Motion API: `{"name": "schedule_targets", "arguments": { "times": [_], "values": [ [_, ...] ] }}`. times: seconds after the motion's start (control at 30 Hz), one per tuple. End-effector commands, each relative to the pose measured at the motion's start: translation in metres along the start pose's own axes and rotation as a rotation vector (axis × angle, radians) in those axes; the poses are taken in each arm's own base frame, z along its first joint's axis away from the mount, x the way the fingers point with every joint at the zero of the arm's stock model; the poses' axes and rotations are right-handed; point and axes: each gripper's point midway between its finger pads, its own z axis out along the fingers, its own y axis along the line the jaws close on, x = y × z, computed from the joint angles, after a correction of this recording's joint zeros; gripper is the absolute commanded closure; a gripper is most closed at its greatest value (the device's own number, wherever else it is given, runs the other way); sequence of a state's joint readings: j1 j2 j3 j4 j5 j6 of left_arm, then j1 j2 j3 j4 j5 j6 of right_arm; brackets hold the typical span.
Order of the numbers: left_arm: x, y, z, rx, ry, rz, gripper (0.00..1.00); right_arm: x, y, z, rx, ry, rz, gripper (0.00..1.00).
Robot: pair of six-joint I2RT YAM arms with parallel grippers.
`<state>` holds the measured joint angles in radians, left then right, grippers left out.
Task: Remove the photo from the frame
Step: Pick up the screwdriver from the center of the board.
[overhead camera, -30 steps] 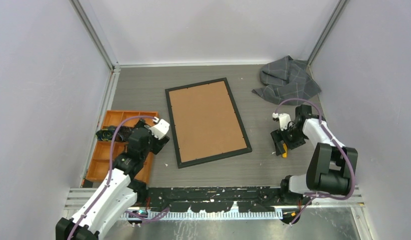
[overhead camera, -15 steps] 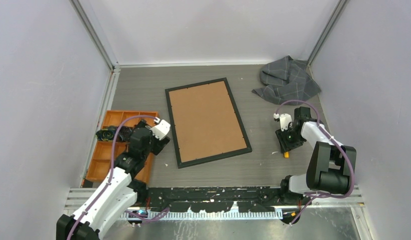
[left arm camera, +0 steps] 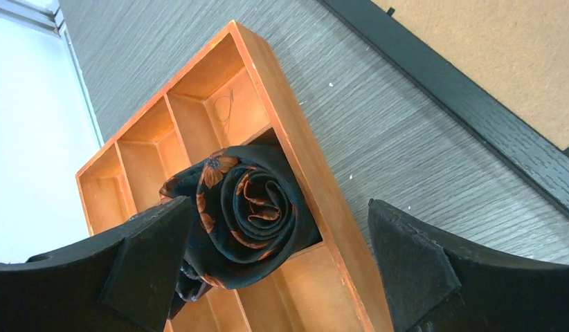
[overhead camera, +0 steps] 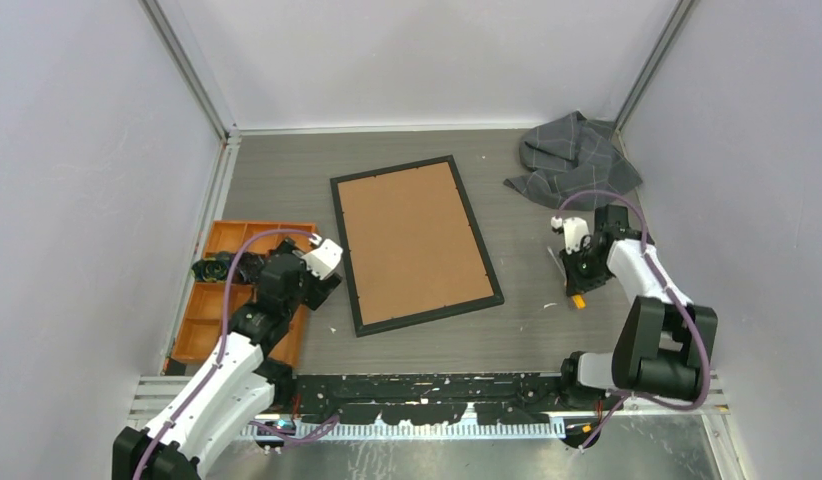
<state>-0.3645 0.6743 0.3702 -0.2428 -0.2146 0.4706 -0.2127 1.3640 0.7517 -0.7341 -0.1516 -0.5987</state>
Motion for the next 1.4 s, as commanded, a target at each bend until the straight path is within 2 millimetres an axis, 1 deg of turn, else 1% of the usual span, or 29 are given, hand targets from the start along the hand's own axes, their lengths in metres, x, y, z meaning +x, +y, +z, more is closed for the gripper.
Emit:
{"name": "schedule_targets", "arguments": {
  "times": [0.0, 0.03, 0.1, 0.17, 0.2, 0.23, 0.27, 0.3, 0.37, 0.4, 0.43, 0.5, 0.53, 0.57, 0.67, 0.73, 0.77, 0.83, 0.9, 1.0, 1.13, 1.3, 1.37],
  "values": [
    [-0.043, 0.015, -0.01, 0.008, -0.1, -0.025, 0.0, -0.053, 0.004, -0.065, 0.051, -0.21, -0.065, 0.99],
    [-0.051, 0.013, -0.012, 0.043, -0.115, -0.011, 0.0, -0.064, 0.01, -0.08, 0.068, -0.255, -0.106, 0.99],
    [-0.07, 0.011, -0.017, 0.103, -0.137, 0.014, 0.0, -0.081, 0.025, -0.105, 0.1, -0.319, -0.193, 0.99],
    [-0.094, 0.01, -0.024, 0.163, -0.158, 0.021, 0.0, -0.098, 0.047, -0.128, 0.13, -0.38, -0.304, 0.99],
    [-0.115, 0.014, -0.031, 0.198, -0.186, 0.015, 0.0, -0.107, 0.055, -0.139, 0.15, -0.41, -0.342, 0.99],
    [-0.121, 0.01, -0.032, 0.247, -0.177, 0.011, 0.0, -0.115, 0.065, -0.146, 0.162, -0.43, -0.384, 0.99],
    [-0.132, 0.008, -0.036, 0.291, -0.176, 0.001, 0.0, -0.121, 0.076, -0.152, 0.161, -0.449, -0.42, 0.99],
    [-0.155, 0.013, -0.044, 0.324, -0.21, -0.012, 0.0, -0.127, 0.082, -0.157, 0.183, -0.452, -0.442, 0.99],
    [-0.18, 0.007, -0.051, 0.424, -0.228, -0.049, 0.0, -0.137, 0.102, -0.162, 0.173, -0.469, -0.492, 0.99],
    [-0.194, 0.001, -0.058, 0.491, -0.253, -0.079, 0.0, -0.143, 0.116, -0.161, 0.159, -0.48, -0.53, 0.99],
    [-0.206, 0.001, -0.06, 0.521, -0.266, -0.1, 0.0, -0.147, 0.123, -0.161, 0.159, -0.494, -0.545, 0.99],
    [-0.232, -0.007, -0.07, 0.625, -0.313, -0.163, 0.0, -0.152, 0.142, -0.157, 0.12, -0.496, -0.595, 0.99],
    [-0.241, -0.01, -0.07, 0.658, -0.316, -0.193, 0.0, -0.154, 0.148, -0.153, 0.101, -0.49, -0.602, 0.99],
    [-0.251, -0.017, -0.077, 0.728, -0.333, -0.226, 0.0, -0.157, 0.152, -0.149, 0.094, -0.486, -0.613, 0.99],
    [-0.274, -0.033, -0.087, 0.898, -0.355, -0.3, 0.0, -0.161, 0.167, -0.146, 0.104, -0.534, -0.668, 0.99],
    [-0.283, -0.046, -0.091, 1.016, -0.351, -0.352, 0.01, -0.163, 0.174, -0.146, 0.084, -0.585, -0.674, 0.99],
    [-0.286, -0.053, -0.088, 1.075, -0.336, -0.384, 0.01, -0.163, 0.177, -0.145, 0.077, -0.607, -0.667, 0.99],
    [-0.289, -0.065, -0.086, 1.177, -0.302, -0.444, 0.01, -0.164, 0.177, -0.144, 0.08, -0.654, -0.657, 0.99],
    [-0.288, -0.075, -0.079, 1.233, -0.264, -0.486, 0.0, -0.162, 0.179, -0.144, 0.073, -0.691, -0.657, 0.99],
    [-0.287, -0.089, -0.066, 1.275, -0.217, -0.502, 0.0, -0.161, 0.186, -0.146, 0.032, -0.717, -0.647, 0.99],
    [-0.295, -0.108, -0.057, 1.358, -0.17, -0.553, 0.0, -0.161, 0.189, -0.135, 0.025, -0.713, -0.637, 0.99],
    [-0.294, -0.131, -0.045, 1.379, -0.107, -0.535, 0.0, -0.163, 0.199, -0.134, 0.008, -0.723, -0.639, 0.99],
    [-0.294, -0.138, -0.041, 1.381, -0.092, -0.53, 0.0, -0.163, 0.201, -0.132, 0.007, -0.72, -0.648, 0.99]
  ]
}}
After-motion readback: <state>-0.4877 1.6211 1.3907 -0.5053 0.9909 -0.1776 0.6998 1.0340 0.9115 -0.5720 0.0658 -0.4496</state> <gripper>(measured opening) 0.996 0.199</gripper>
